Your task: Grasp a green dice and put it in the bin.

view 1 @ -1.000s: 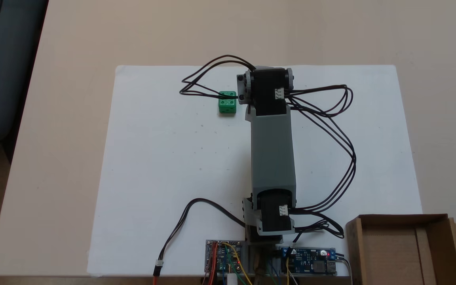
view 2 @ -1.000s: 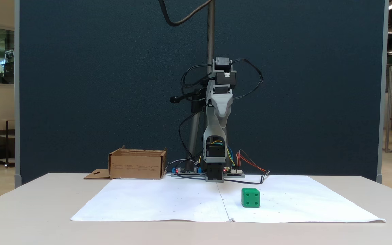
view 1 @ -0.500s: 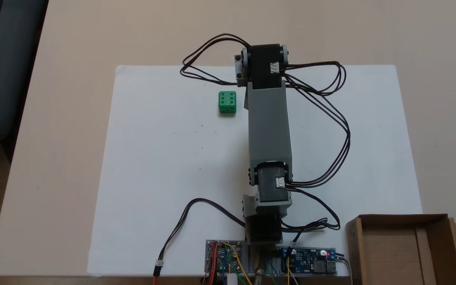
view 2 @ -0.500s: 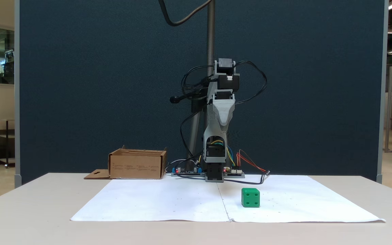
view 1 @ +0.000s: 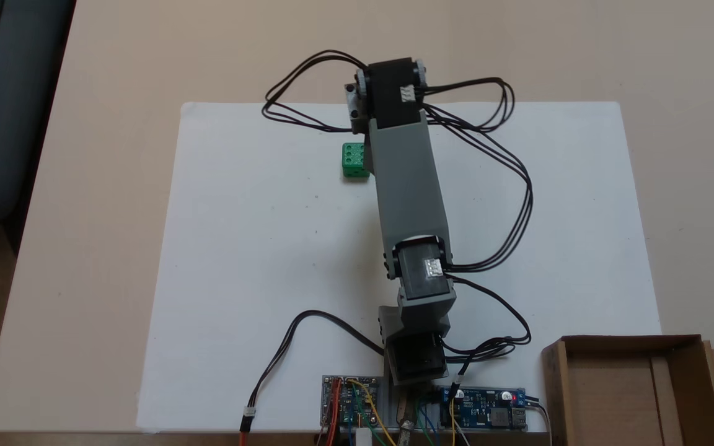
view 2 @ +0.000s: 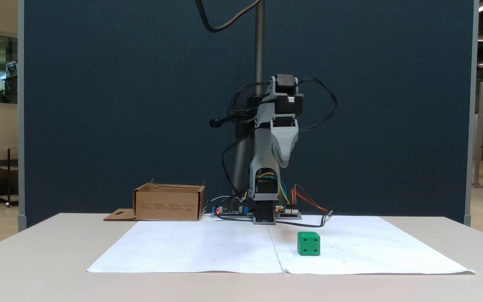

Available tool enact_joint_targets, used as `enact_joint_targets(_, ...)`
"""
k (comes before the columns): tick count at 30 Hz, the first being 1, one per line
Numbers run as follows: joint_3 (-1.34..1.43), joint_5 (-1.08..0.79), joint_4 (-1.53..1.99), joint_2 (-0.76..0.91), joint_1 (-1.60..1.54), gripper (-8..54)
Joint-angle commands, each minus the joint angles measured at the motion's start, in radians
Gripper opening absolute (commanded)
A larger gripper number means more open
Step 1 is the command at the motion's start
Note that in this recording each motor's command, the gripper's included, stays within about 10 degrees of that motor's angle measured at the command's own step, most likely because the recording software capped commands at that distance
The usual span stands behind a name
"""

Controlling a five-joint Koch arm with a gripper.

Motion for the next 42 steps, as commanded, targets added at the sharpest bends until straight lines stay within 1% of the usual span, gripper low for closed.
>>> enact_joint_targets(1,-0.049,0.112,0.146,0.012,-0.043,43.6)
enact_joint_targets(9,-0.049,0.201,0.046,-0.029,-0.077,44.5)
enact_joint_targets(13,-0.06,0.202,0.008,-0.032,-0.101,44.9)
enact_joint_targets(20,-0.101,0.21,-0.041,-0.084,-0.101,45.4)
enact_joint_targets(35,-0.204,0.186,-0.06,-0.259,-0.1,45.4)
enact_joint_targets(42,-0.222,0.184,-0.095,-0.291,-0.095,46.0)
